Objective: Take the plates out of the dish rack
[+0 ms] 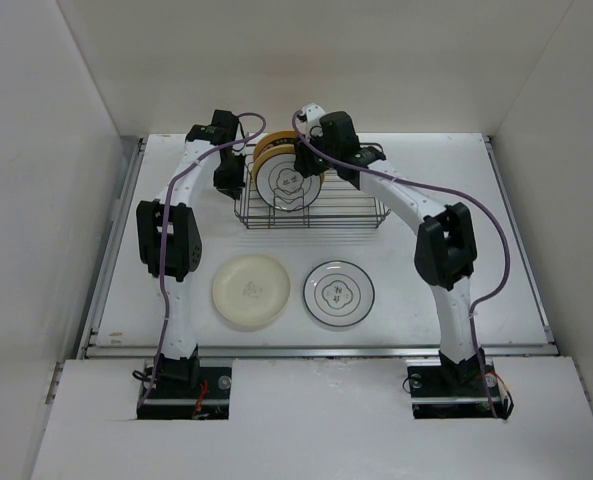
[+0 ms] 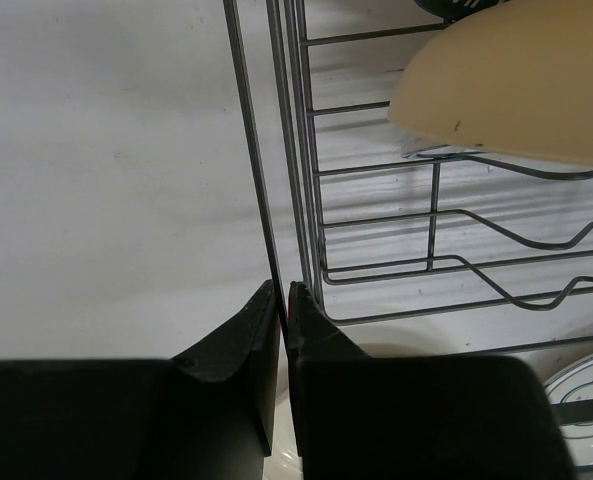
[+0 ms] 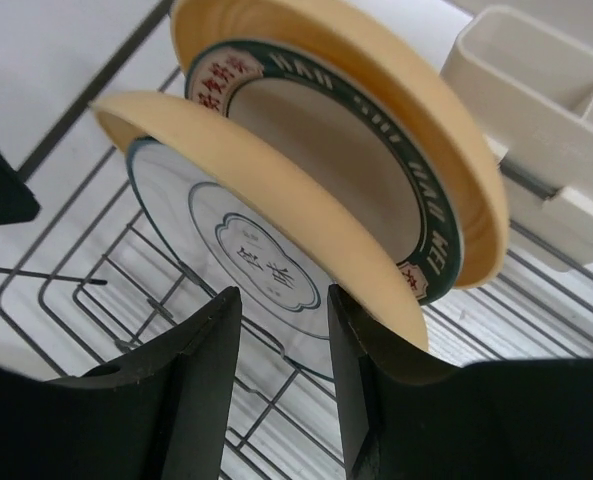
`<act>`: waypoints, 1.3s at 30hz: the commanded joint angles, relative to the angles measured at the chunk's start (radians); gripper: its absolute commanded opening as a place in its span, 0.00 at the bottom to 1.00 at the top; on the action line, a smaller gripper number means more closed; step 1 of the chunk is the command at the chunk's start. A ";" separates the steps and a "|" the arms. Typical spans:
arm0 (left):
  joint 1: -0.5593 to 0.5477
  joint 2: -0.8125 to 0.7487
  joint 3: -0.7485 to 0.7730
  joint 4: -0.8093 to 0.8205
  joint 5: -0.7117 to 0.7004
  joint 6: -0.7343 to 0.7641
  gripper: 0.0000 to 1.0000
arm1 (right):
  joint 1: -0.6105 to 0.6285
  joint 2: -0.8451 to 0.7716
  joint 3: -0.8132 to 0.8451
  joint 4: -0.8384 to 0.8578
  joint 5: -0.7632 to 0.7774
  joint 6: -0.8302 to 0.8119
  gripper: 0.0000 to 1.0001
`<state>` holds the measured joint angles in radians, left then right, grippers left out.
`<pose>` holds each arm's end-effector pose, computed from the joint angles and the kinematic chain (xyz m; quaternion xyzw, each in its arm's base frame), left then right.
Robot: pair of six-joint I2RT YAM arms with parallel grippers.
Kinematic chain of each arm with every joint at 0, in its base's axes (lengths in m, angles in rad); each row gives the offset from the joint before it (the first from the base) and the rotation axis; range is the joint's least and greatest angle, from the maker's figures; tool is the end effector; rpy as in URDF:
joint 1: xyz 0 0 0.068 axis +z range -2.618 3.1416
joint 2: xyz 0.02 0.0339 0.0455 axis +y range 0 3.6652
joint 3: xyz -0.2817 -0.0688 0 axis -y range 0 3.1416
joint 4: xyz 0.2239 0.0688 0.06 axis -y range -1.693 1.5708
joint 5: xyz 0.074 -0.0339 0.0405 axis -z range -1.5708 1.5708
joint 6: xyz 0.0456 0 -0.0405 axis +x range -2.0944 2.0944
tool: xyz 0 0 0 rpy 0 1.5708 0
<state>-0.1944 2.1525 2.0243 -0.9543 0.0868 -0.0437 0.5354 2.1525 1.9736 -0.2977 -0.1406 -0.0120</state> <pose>0.4511 -0.0928 0.2743 0.0834 0.9659 -0.0705 0.2348 0.4368 0.2665 0.3134 -0.2655 0.8103 0.1922 0.4857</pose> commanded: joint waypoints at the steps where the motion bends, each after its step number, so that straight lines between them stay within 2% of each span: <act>1: 0.013 0.014 0.019 -0.084 -0.039 0.033 0.00 | -0.002 0.030 0.070 -0.004 0.061 -0.014 0.46; 3: 0.013 0.014 0.019 -0.084 -0.039 0.033 0.00 | -0.002 0.030 0.070 0.005 0.108 -0.005 0.46; 6: 0.013 0.014 0.019 -0.084 -0.039 0.033 0.00 | -0.002 0.030 0.070 0.017 0.185 -0.005 0.54; 11: 0.013 0.023 0.019 -0.093 -0.039 0.033 0.00 | -0.002 0.040 0.070 0.006 0.212 -0.005 0.58; 12: 0.013 0.023 0.019 -0.093 -0.039 0.033 0.00 | -0.002 0.024 0.056 0.006 0.223 -0.005 0.62; 17: 0.013 0.023 0.019 -0.093 -0.039 0.033 0.00 | 0.031 -0.075 -0.045 0.061 0.283 -0.025 0.62; 24: 0.013 0.023 0.019 -0.093 -0.039 0.033 0.00 | 0.031 -0.126 -0.085 0.072 0.248 -0.025 0.60; 39: 0.013 0.014 0.010 -0.093 -0.039 0.042 0.00 | 0.031 0.014 0.001 0.052 0.234 -0.034 0.57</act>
<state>-0.1944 2.1578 2.0315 -0.9604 0.0837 -0.0460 0.5705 2.1185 1.9350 -0.2935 0.1051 -0.0349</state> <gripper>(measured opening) 0.032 0.570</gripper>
